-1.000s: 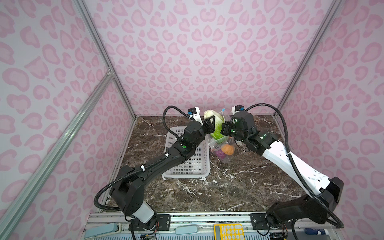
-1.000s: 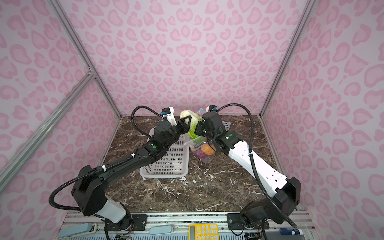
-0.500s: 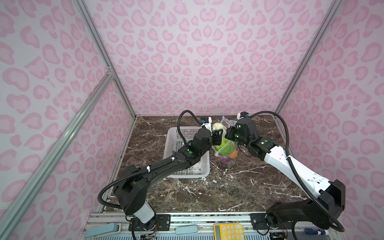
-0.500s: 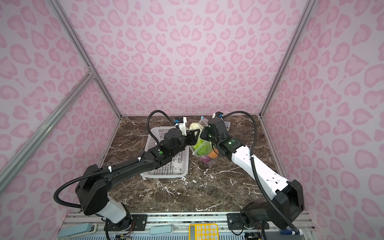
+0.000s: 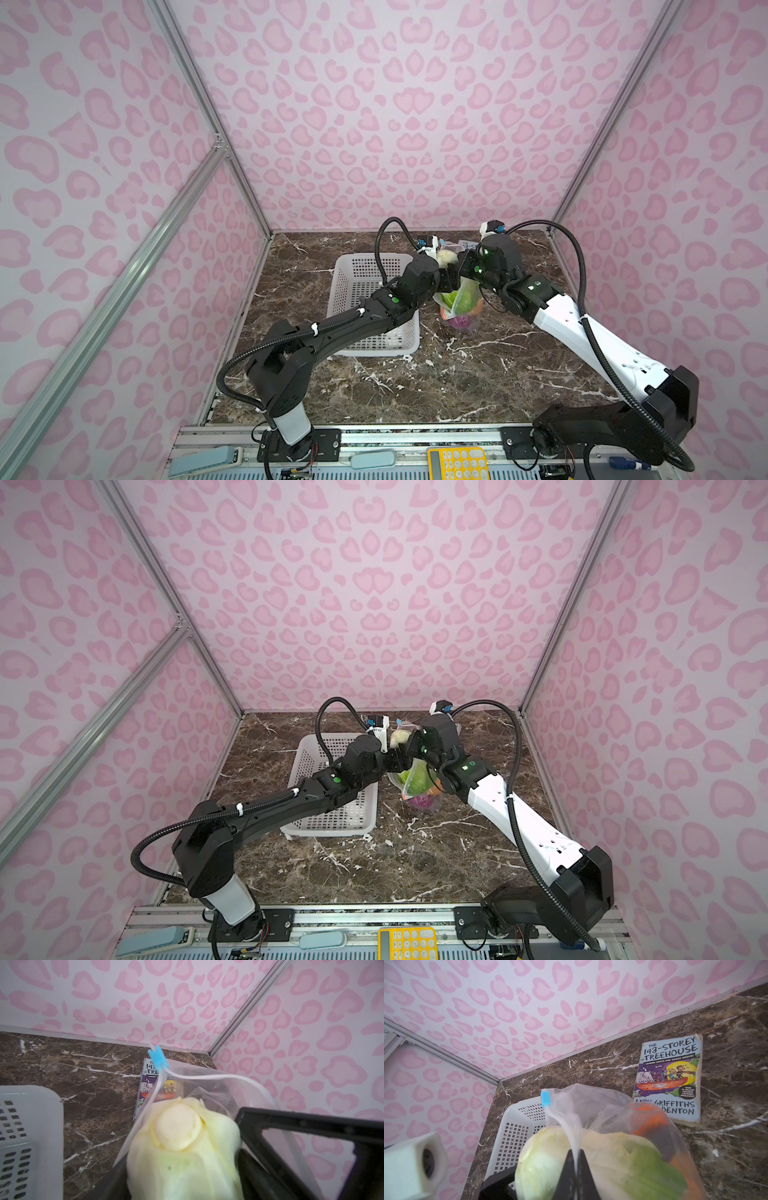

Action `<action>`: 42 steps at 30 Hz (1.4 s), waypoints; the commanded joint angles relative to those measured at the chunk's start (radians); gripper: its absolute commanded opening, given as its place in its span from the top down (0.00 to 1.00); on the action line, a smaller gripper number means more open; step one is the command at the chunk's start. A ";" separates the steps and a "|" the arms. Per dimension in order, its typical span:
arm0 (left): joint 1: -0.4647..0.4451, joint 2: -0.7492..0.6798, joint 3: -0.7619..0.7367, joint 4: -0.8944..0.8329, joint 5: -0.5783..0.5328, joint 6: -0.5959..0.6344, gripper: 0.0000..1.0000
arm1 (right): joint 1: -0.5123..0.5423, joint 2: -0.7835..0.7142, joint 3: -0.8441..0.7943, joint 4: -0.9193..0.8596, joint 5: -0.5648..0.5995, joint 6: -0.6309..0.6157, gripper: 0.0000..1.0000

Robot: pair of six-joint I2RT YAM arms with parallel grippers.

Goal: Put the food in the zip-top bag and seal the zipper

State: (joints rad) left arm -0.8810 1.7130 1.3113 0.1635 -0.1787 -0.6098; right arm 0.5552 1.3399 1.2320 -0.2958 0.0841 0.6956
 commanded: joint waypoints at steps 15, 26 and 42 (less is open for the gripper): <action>0.141 -0.262 -0.146 -0.142 0.250 -0.034 0.02 | -0.035 -0.058 -0.079 0.058 -0.098 -0.054 1.00; 0.198 -0.174 -0.198 -0.133 0.428 -0.054 0.49 | -0.037 -0.048 -0.086 0.076 -0.145 -0.056 1.00; 0.201 -0.001 -0.076 -0.134 0.475 -0.059 0.96 | -0.038 -0.043 -0.077 0.073 -0.173 -0.086 1.00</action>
State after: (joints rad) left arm -0.6815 1.7016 1.2163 0.0105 0.2852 -0.6735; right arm 0.5159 1.2911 1.1515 -0.2462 -0.0750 0.6304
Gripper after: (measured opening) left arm 0.048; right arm 0.060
